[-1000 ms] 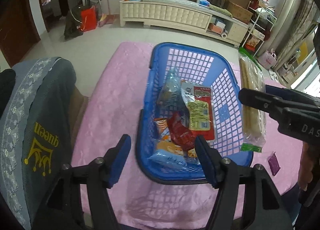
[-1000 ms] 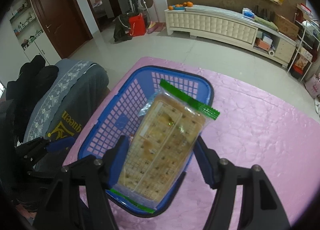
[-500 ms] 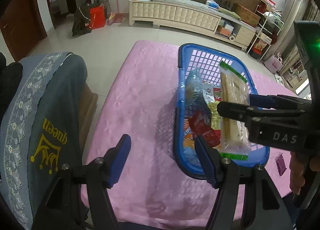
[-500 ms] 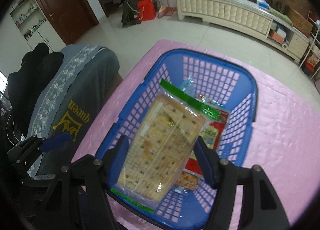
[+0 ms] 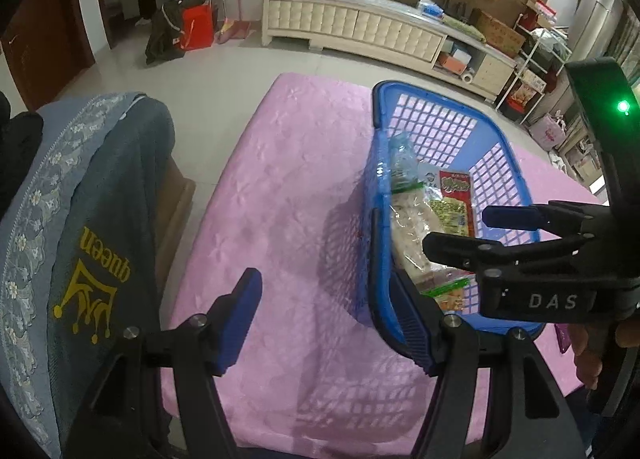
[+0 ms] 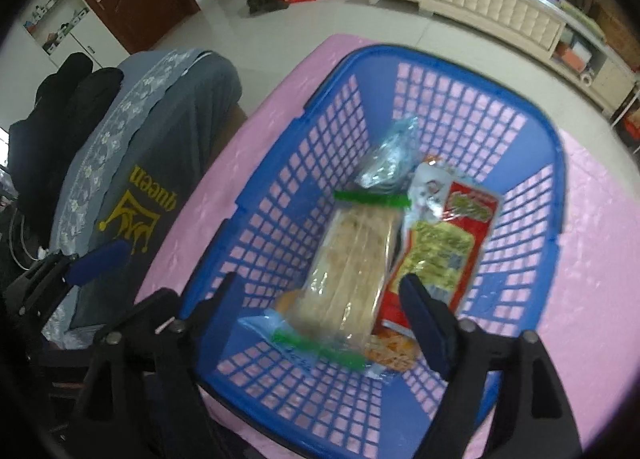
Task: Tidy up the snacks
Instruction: 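Move the right tool back toward the purple pack on the table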
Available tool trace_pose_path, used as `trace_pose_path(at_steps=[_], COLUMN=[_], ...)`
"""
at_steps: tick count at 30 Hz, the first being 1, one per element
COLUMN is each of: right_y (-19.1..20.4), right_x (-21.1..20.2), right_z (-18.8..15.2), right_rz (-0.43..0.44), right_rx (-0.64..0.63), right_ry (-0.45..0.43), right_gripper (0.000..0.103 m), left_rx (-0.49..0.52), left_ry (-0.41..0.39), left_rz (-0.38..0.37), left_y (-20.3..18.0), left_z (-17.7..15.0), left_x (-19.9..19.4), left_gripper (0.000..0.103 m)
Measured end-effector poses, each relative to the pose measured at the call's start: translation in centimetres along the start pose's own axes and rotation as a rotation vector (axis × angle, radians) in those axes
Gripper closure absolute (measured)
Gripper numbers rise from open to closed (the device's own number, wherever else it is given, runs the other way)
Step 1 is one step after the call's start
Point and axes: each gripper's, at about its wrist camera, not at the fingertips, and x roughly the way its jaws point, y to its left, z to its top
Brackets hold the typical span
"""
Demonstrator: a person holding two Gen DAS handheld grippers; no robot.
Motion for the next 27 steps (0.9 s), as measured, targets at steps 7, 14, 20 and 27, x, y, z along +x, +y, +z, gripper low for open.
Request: trace_pose_path(at_steps=[7,14,20,27], right_y=[-2.3,-4.7,-7.7,-12.1], right_x=[-4.2,-8.7,-12.1,-15.4], right_z=[-2.1,-5.1,-7.4,-10.7], right_rz=[-0.020,-0.038,-0.050,-0.077], right_rx=[0.028,0.036,0.075,0.135], right_ry=[-0.050,-0.099,-0.142,-0.173], right_gripper=[0.019,0.019,0.019,0.019], left_rx=[0.038,0.101,0.160,0.240], left_ry=[-0.029,-0.064,-0.082,-0.100], left_rz=[-0.005,-0.022,-0.052,-0.085], left_y=[-2.5,-6.2,-10.0,-15.4], left_z=[-0.2,-0.4,-0.5,-0.9], left_x=[-1.8,-4.1,-5.6,-6.5], left_gripper=[0.035,0.035,0.031,0.025])
